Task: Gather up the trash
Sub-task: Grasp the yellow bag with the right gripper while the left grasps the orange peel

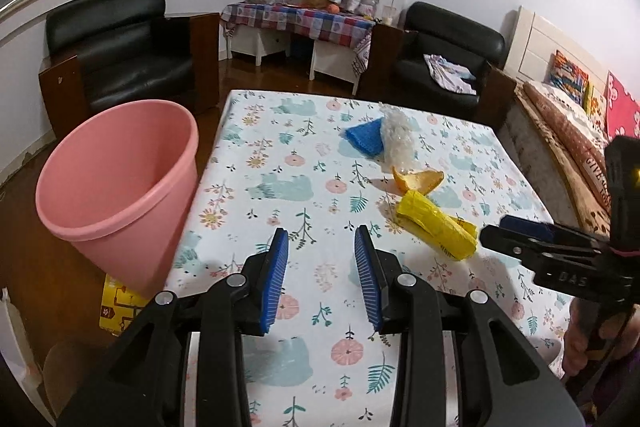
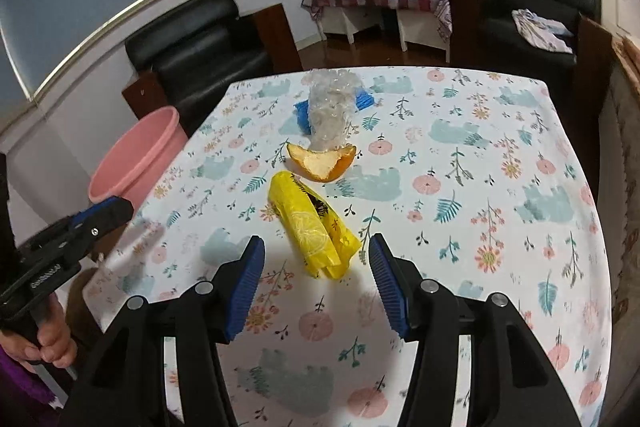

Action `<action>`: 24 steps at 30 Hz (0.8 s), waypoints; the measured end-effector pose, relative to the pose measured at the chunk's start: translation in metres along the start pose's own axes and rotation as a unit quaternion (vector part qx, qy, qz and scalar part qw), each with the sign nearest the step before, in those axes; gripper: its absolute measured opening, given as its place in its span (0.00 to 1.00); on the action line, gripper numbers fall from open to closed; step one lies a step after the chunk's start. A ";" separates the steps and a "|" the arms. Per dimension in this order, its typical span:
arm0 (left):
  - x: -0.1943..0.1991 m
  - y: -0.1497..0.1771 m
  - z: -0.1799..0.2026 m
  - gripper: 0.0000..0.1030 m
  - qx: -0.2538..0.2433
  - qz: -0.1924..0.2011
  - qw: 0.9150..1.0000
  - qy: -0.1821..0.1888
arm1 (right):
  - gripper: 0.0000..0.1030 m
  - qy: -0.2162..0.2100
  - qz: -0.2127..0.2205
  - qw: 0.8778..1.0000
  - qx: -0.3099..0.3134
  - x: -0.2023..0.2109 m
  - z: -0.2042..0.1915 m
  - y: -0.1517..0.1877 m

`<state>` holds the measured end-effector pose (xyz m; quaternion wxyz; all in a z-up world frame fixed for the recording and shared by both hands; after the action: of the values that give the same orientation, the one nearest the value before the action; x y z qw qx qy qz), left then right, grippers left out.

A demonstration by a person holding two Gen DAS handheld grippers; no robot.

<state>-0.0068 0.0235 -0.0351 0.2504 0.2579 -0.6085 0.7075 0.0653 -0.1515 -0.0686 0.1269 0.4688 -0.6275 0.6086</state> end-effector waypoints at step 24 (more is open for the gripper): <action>-0.079 -0.044 0.047 0.34 0.001 -0.042 0.997 0.057 | 0.11 0.026 0.000 1.000 -0.016 -0.015 0.015 0.006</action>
<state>0.0835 -0.0202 -0.0497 0.3140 0.2432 -0.5814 0.7100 0.0751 -0.1596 -0.0870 0.1504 0.4509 -0.6338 0.6103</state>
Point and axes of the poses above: each gripper's, at about its wrist camera, not at the fingertips, and x roughly against the way its jaws point, z to its right, y to its underside, the point moved 1 cm from there along -x, roughly the way its jaws point, and after that the axes turned 1 degree about -z, right-handed, at the moved point
